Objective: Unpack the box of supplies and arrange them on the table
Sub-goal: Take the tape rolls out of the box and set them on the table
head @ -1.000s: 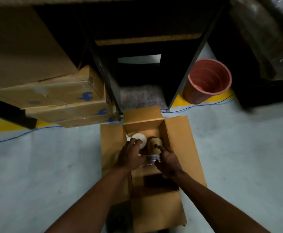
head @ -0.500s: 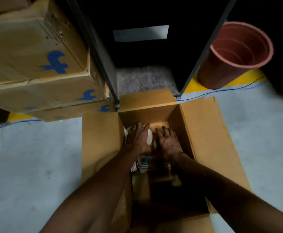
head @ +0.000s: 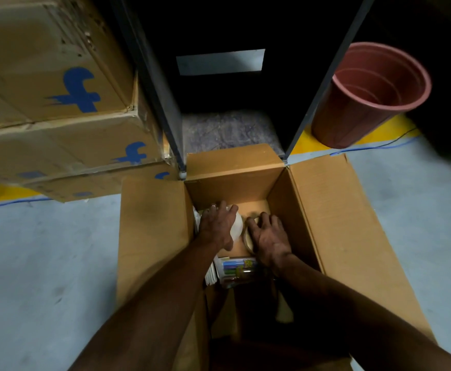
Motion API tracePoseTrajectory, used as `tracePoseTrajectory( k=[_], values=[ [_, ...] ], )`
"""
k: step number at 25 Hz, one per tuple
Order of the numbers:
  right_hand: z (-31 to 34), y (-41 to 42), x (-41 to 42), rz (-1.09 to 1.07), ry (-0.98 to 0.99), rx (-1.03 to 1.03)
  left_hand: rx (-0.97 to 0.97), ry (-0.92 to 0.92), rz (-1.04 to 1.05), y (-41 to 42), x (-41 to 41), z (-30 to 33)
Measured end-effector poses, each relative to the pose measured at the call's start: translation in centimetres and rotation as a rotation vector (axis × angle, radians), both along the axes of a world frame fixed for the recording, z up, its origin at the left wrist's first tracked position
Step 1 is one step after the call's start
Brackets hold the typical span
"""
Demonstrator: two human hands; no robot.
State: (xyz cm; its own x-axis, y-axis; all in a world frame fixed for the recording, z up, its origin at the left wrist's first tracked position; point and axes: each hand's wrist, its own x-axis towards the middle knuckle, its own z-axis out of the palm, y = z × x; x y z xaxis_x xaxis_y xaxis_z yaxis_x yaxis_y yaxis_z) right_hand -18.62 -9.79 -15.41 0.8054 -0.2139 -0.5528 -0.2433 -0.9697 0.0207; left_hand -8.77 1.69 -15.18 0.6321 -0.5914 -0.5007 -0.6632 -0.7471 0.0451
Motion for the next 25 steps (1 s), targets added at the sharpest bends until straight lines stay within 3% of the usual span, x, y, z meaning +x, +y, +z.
tracePoseTrajectory(
  k=[12, 16, 21, 25],
  values=[
    [5.3, 0.7, -3.1, 0.076, -0.031, -0.013, -0.172, 0.0, 0.011, 1.3, -2.5, 4.1],
    [10.6, 0.7, -4.9, 0.141, -0.068, 0.007, -0.255, -0.076, 0.07, 2.0, -3.7, 9.2],
    [19.0, 0.8, -7.1, 0.151, -0.152, 0.057, -0.258, -0.028, 0.152, 3.5, -6.1, 17.1],
    [26.9, 0.8, -8.0, 0.099, -0.105, 0.102, -0.304, 0.023, 0.175, 4.5, -7.2, 25.3]
  ],
)
